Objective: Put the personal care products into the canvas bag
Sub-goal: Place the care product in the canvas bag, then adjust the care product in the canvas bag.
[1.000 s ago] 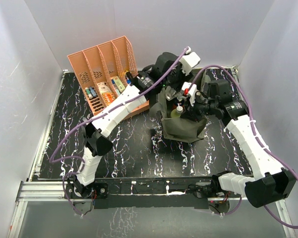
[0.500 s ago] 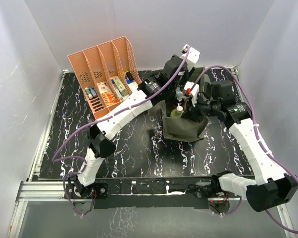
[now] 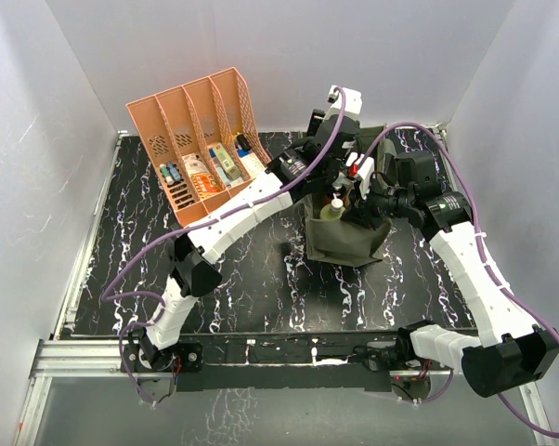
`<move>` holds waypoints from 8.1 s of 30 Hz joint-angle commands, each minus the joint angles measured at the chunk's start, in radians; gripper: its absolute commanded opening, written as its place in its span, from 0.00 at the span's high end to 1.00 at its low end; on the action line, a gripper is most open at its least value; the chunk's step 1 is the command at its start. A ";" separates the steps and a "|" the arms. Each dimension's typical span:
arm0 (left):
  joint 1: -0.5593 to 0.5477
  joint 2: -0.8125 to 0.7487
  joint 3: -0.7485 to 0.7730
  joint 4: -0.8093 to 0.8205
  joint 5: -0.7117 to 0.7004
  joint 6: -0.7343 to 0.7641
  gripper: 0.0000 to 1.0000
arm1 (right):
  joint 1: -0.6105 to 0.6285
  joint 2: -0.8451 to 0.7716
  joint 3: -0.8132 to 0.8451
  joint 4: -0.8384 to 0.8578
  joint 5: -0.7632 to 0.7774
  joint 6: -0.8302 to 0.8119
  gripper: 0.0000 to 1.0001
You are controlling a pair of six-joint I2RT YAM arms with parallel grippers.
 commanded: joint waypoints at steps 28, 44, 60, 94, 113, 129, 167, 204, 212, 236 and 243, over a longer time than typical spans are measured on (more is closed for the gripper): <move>0.009 -0.106 -0.203 0.154 -0.114 -0.273 1.00 | 0.003 -0.107 -0.019 0.028 -0.018 0.082 0.92; 0.010 -0.137 -0.359 0.240 -0.102 -0.238 1.00 | 0.003 -0.093 0.016 0.039 -0.011 0.127 0.92; 0.013 -0.229 -0.618 0.461 -0.003 -0.186 0.94 | 0.002 -0.138 0.017 0.140 0.138 0.261 0.92; 0.074 -0.174 -0.508 0.455 0.181 -0.045 0.34 | 0.001 -0.116 -0.023 0.158 0.159 0.249 0.92; 0.086 -0.383 -0.545 0.537 0.402 0.153 0.24 | 0.001 -0.114 0.014 0.247 0.170 0.296 0.92; 0.199 -0.502 -0.650 0.208 0.440 -0.083 0.23 | 0.002 -0.095 0.106 0.232 0.131 0.307 0.58; 0.241 -0.380 -0.511 0.164 0.743 -0.254 1.00 | -0.066 0.017 0.061 0.217 0.591 0.401 0.70; 0.241 -0.375 -0.420 0.170 0.747 -0.214 1.00 | -0.022 0.116 0.259 0.264 0.412 0.311 0.72; 0.242 -0.400 -0.475 0.184 0.738 -0.217 1.00 | 0.031 0.225 0.227 0.351 0.371 0.276 0.72; 0.253 -0.393 -0.481 0.201 0.712 -0.192 1.00 | 0.051 0.478 0.147 0.443 0.256 0.156 0.78; 0.256 -0.405 -0.499 0.207 0.720 -0.193 1.00 | 0.051 0.520 0.156 0.463 0.341 0.171 0.80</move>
